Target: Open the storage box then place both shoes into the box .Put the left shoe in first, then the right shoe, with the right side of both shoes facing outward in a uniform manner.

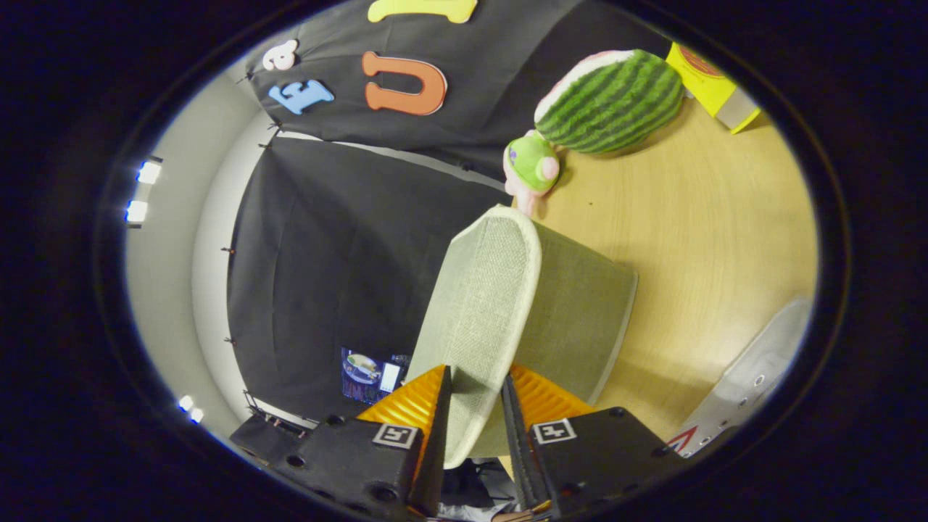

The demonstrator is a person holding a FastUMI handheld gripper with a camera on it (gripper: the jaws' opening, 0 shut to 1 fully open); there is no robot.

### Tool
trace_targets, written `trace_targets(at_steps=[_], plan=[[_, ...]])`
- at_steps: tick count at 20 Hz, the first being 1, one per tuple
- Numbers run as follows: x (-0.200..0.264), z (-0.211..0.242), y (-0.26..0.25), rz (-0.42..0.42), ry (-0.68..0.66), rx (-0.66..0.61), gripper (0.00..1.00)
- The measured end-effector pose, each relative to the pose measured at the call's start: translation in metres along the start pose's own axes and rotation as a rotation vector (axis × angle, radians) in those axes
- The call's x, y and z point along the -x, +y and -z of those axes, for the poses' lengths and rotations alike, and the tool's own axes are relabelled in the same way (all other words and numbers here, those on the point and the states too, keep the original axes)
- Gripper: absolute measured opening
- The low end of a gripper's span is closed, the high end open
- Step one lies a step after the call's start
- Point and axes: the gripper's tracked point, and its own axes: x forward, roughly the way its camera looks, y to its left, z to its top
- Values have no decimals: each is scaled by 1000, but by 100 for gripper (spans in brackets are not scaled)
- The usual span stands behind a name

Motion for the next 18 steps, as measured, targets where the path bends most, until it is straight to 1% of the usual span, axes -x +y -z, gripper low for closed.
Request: trace_targets(at_steps=[1, 2, 3, 4, 6, 8, 13, 15, 16, 18], plan=[[5, 3, 3, 9, -7, 5, 38], [7, 5, 7, 16, -16, 11, 28], [11, 7, 14, 19, -26, 22, 24], [11, 8, 19, 33, -39, 32, 18], [10, 10, 25, 67, -46, 46, 13], [9, 9, 32, 102, -64, 63, 10], [14, 9, 74, 126, -91, 99, 8], [10, 5, 90, 158, -102, 111, 8], [7, 2, 95, 191, -104, 113, 8], [-1, -8, 111, 226, -136, 71, 8]])
